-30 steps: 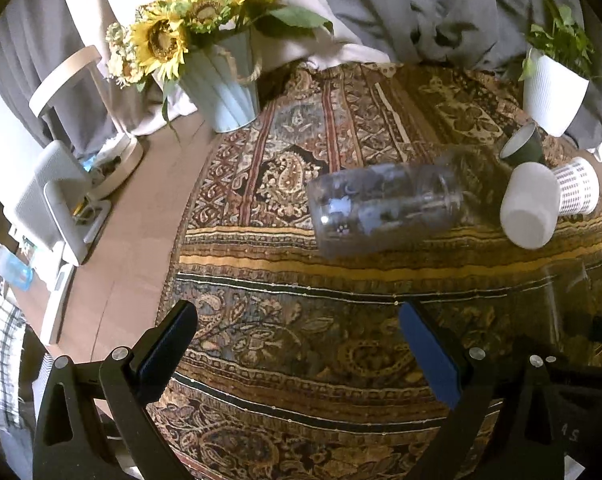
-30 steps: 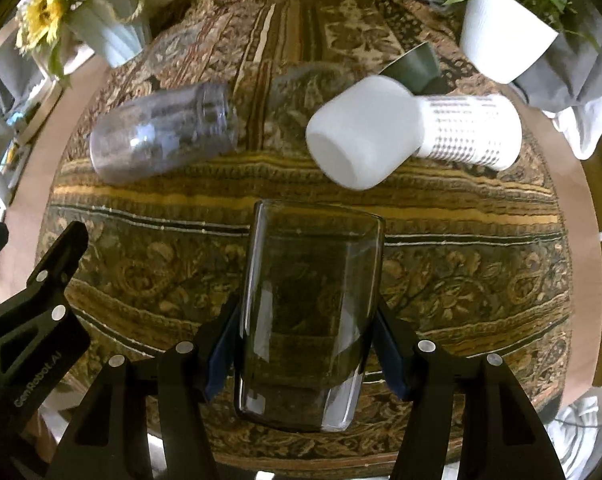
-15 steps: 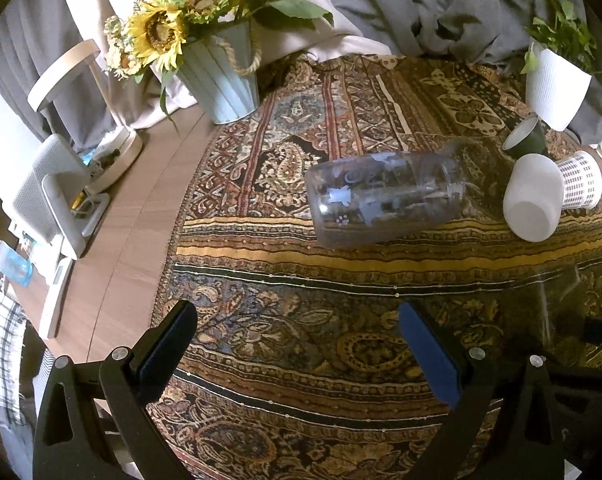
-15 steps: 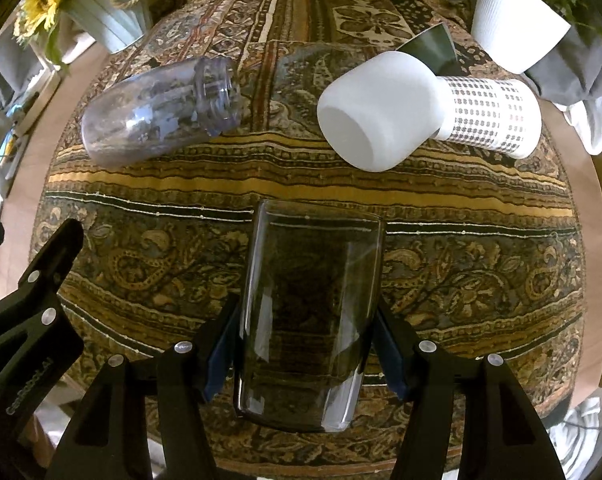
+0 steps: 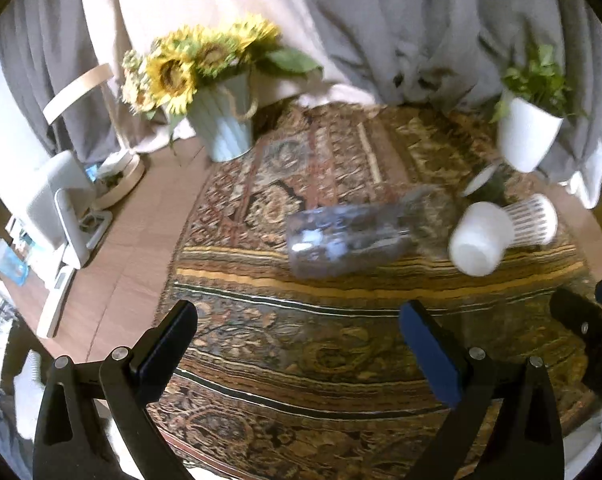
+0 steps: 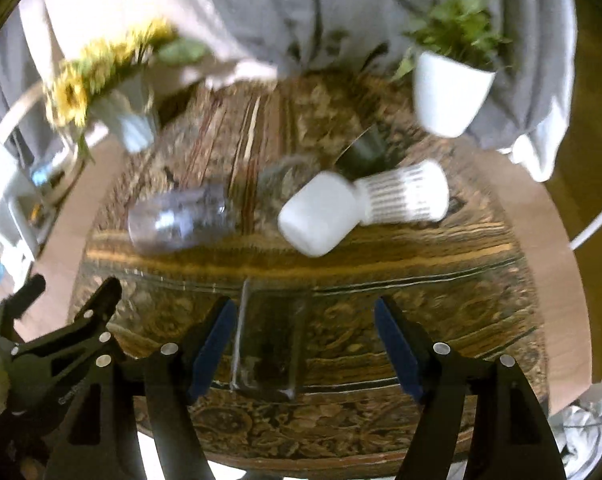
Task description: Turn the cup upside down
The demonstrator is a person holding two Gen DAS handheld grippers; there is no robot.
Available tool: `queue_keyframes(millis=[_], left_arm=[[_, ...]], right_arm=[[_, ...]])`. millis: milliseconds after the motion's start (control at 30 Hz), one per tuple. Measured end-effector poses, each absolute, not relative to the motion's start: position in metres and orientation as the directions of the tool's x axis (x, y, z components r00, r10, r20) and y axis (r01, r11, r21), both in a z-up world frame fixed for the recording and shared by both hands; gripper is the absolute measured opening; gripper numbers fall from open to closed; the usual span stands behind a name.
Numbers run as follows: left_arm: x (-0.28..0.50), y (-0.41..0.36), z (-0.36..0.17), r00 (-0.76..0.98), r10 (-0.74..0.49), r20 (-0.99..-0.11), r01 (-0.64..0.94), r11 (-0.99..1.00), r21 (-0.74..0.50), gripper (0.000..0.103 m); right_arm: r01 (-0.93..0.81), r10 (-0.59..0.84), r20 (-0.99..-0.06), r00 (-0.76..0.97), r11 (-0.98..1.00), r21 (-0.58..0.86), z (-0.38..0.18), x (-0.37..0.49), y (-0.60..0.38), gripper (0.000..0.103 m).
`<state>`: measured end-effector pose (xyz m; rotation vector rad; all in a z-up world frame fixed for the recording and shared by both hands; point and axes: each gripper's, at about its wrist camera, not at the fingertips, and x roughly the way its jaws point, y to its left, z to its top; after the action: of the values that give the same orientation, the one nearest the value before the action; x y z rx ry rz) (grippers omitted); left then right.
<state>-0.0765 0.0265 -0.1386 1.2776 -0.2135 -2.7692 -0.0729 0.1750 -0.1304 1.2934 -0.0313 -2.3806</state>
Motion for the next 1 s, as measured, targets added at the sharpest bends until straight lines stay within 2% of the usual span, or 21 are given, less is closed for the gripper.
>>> queue_keyframes(millis=[300, 633, 800, 1000], left_arm=[[-0.033, 0.083, -0.152, -0.645, -0.034, -0.763, -0.126, -0.981, 0.151, 0.103], [-0.002, 0.135, -0.195, -0.634, -0.003, -0.774, -0.205, -0.964, 0.172, 0.103], [0.001, 0.146, -0.209, -0.663, -0.018, -0.748, -0.196, -0.961, 0.197, 0.098], [-0.009, 0.144, -0.224, -0.667, -0.039, -0.744, -0.137, -0.975, 0.174, 0.084]], right_arm=[[0.308, -0.354, -0.775, -0.523, -0.927, 0.215, -0.134, -0.059, 0.233, 0.072], [0.334, -0.321, -0.799, -0.509, -0.929, 0.161, -0.166, -0.049, 0.272, 0.072], [0.338, -0.31, -0.809, -0.5, -0.93, 0.147, -0.181, -0.049, 0.283, 0.072], [0.333, -0.306, -0.835, -0.457, -0.929, 0.158, -0.2, -0.05, 0.288, 0.072]])
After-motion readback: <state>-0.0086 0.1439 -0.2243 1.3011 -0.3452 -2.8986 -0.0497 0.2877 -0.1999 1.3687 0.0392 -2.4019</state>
